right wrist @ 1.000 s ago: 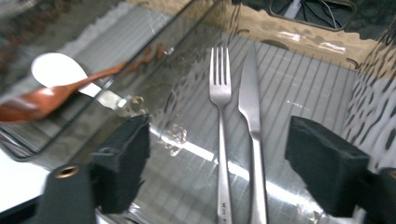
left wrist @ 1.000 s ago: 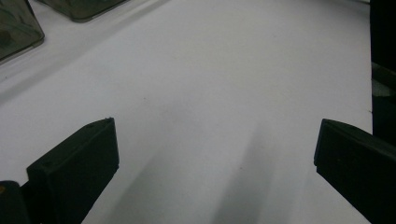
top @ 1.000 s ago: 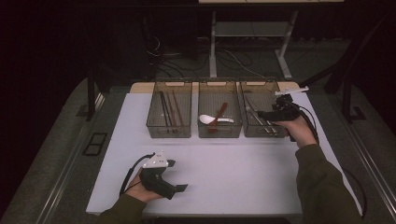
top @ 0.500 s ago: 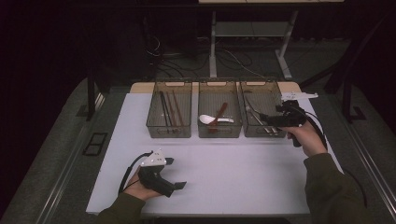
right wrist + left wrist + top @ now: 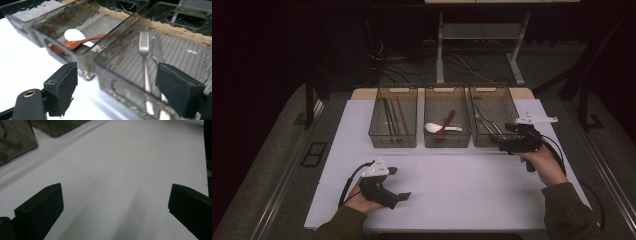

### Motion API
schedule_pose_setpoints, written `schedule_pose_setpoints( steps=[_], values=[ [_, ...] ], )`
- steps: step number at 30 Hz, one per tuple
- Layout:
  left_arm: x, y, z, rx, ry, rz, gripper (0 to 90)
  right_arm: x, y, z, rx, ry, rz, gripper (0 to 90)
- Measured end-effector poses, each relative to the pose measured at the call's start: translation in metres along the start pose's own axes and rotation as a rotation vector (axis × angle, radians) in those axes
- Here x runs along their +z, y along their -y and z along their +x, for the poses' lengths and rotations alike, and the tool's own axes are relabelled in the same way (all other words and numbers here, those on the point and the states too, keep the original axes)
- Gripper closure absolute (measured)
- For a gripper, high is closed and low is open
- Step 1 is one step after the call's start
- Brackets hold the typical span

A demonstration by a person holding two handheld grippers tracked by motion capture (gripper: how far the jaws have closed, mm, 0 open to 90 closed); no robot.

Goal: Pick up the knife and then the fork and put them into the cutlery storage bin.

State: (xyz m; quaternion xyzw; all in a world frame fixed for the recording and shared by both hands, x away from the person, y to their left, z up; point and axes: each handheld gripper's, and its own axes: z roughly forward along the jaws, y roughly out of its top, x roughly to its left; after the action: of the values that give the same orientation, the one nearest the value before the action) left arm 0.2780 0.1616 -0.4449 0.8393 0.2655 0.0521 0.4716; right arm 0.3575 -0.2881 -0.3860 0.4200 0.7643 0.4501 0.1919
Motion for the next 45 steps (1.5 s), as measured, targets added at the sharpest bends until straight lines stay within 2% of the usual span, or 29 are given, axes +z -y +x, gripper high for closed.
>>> schedule_pose_setpoints(
  steps=[6, 11, 19, 29, 34, 41, 45],
  values=[
    [0.000, 0.000, 0.002, -0.004, -0.012, -0.004, 0.0, -0.008, 0.014, 0.011, -0.017, -0.032, -0.009, 18.1],
    [0.001, 0.000, -0.001, 0.014, -0.008, 0.009, 0.0, -0.013, 0.028, 0.020, -0.025, -0.049, -0.013, 18.1],
    [-0.001, 0.000, -0.003, 0.019, -0.010, 0.000, 0.0, -0.019, 0.042, 0.032, -0.042, -0.082, -0.014, 18.1],
    [-0.002, 0.000, -0.003, 0.016, -0.011, 0.001, 0.0, -0.027, 0.062, 0.037, -0.045, -0.091, -0.021, 18.1],
    [-0.002, 0.000, -0.003, 0.014, -0.012, 0.000, 0.0, -0.031, 0.071, 0.039, -0.044, -0.098, -0.008, 18.1],
    [-0.003, 0.000, -0.003, 0.011, -0.012, -0.003, 0.0, -0.038, 0.084, 0.044, -0.069, -0.108, 0.009, 18.1],
    [-0.003, 0.000, -0.003, 0.015, -0.010, 0.000, 0.0, -0.040, 0.090, 0.045, -0.061, -0.109, 0.012, 18.1]
  ],
)
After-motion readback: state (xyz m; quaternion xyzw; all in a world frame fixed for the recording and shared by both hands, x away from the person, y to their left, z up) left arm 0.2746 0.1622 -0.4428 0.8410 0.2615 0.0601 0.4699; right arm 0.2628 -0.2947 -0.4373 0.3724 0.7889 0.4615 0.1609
